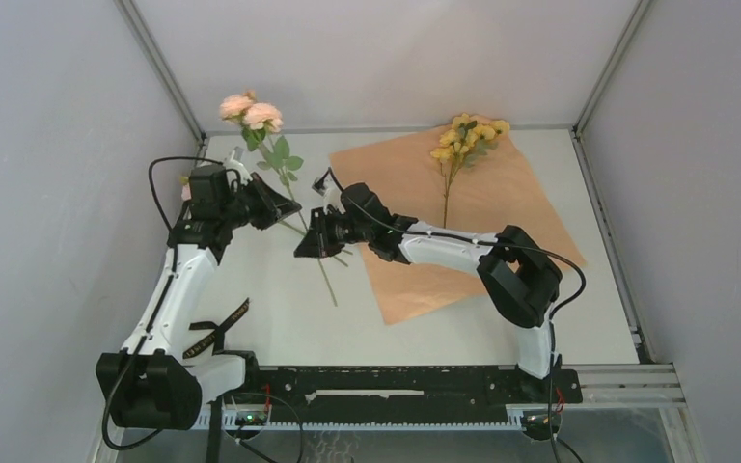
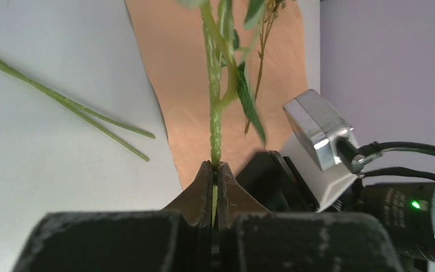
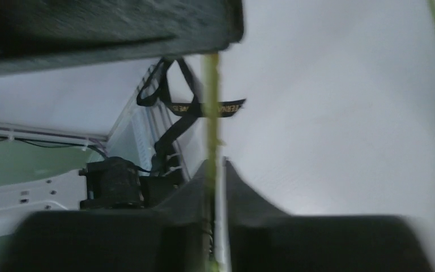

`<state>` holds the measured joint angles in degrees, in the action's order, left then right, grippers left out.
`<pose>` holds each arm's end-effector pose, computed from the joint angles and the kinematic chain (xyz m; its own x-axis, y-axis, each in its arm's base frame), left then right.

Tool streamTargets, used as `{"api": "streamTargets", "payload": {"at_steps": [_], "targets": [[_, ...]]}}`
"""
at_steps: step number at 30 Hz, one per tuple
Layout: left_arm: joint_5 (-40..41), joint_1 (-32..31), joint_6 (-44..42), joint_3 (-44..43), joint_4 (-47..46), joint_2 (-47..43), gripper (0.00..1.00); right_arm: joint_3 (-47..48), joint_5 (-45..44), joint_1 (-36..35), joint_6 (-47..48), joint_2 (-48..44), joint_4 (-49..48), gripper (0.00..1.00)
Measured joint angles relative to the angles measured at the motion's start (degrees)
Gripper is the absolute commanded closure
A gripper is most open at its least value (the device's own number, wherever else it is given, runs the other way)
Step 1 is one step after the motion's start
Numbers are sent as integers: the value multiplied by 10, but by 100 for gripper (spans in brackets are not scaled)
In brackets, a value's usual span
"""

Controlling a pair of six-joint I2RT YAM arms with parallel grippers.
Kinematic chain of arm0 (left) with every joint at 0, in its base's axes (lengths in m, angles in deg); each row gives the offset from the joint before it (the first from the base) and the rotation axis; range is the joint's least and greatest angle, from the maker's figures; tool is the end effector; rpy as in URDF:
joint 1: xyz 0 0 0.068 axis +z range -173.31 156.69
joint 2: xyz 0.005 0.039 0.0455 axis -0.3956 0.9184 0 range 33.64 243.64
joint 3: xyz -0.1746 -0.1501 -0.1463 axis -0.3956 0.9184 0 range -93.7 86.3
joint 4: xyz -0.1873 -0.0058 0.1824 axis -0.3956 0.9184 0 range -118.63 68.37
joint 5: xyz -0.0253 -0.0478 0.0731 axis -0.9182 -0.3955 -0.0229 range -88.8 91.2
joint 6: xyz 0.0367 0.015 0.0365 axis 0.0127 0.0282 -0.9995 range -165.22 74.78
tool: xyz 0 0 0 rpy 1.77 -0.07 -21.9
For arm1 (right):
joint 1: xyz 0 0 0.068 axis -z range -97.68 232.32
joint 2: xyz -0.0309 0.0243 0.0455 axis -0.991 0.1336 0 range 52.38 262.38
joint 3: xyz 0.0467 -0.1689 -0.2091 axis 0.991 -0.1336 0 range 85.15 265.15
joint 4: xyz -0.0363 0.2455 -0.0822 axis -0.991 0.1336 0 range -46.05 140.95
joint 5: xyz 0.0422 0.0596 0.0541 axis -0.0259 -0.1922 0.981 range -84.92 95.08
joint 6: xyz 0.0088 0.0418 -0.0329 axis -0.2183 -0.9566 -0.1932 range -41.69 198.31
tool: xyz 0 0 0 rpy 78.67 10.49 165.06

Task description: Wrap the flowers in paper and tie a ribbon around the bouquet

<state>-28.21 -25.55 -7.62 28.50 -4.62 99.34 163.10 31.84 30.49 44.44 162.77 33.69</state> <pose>0.2506 -0.0274 0.3243 -0.6935 -0.5047 -0.5142 0.0348 0.6894 -0.7235 0.2648 0.3627 0.2402 -0.7285 -0.1217 -0.6742 -0.6669 0.3513 0.6571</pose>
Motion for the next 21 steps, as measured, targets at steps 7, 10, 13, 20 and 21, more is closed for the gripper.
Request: {"api": "streamTargets", "payload": {"at_steps": [7,10,13,20,21], "targets": [[44,5,10,23,-4,-1,15,4,-52,6,-20,-5,55,100],[105,31,12,23,-6,15,17,-21,-133,37,-3,-53,138,100],[164,53,13,22,-18,62,19,-34,-211,96,27,-103,211,100],[254,56,31,-26,-7,252,31,-26,-341,274,99,-112,306,43],[265,56,35,-39,-4,278,31,-17,-349,295,106,-99,320,36]]}}
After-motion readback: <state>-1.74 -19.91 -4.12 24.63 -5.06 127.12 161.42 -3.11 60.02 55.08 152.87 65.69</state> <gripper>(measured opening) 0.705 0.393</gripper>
